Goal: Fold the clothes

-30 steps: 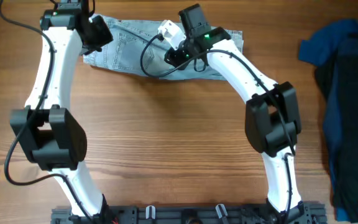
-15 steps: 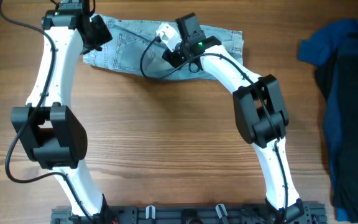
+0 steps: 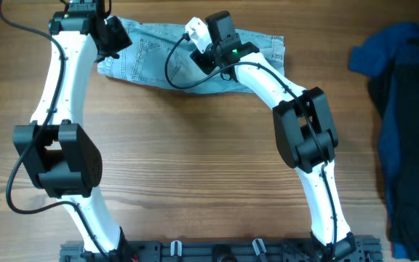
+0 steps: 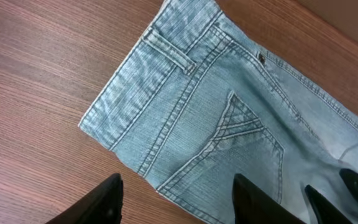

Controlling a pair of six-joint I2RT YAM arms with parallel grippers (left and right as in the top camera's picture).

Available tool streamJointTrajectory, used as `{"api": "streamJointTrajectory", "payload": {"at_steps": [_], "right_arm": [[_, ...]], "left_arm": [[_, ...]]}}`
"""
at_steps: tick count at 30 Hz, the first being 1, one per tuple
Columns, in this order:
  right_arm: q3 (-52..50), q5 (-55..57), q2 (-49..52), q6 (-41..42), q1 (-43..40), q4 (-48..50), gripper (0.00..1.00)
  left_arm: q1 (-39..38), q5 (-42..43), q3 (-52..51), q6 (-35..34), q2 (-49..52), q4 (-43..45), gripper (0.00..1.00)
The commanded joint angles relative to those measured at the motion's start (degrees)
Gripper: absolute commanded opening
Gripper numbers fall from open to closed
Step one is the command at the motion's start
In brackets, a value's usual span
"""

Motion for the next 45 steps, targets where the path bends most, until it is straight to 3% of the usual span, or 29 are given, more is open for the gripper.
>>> {"api": "streamJointTrajectory", "payload": {"at_steps": [1,11,19,22,29,34,35,45], "right_arm": [[0.68,1.38,-0.61,-0.92,-0.2,0.72,0.56],[0.83,2.21,-2.29,-0.96,-0.48,0.59,0.58],[0.17,2.69,2.32,-1.14,-0.63,1.11,0.57],[0.15,2.64,2.34,-0.94,-0.81,0.33,0.42],[0.15,2.67,4.42,-0.74,-1.79,1.07,0.4],[0.5,4.26,4.72,0.81,-1.84,4.85,0.07],[1.22,5.77,4.63,2.69,-1.92,5.81,0.04],[5.11,5.84,6.64,2.64,-4.39,7.93,0.04]], "left_arm": [[0.11,-0.79,0.37,0.7,0.59,0.24,0.56],[0.11,-0.79,0.37,0.7,0.59,0.24,0.57],[0.11,-0.79,0.37,0.7,0.59,0.24,0.57],[0.11,-0.79,0.37,0.7,0.59,0.24,0.57],[0.11,-0.79,0.37,0.7,0.59,0.0,0.57],[0.11,-0.79,0.37,0.7,0.59,-0.02,0.57],[0.11,-0.79,0.37,0.7,0.59,-0.07,0.57],[0.09,-0.76,0.37,0.7,0.59,-0.66,0.57]]}}
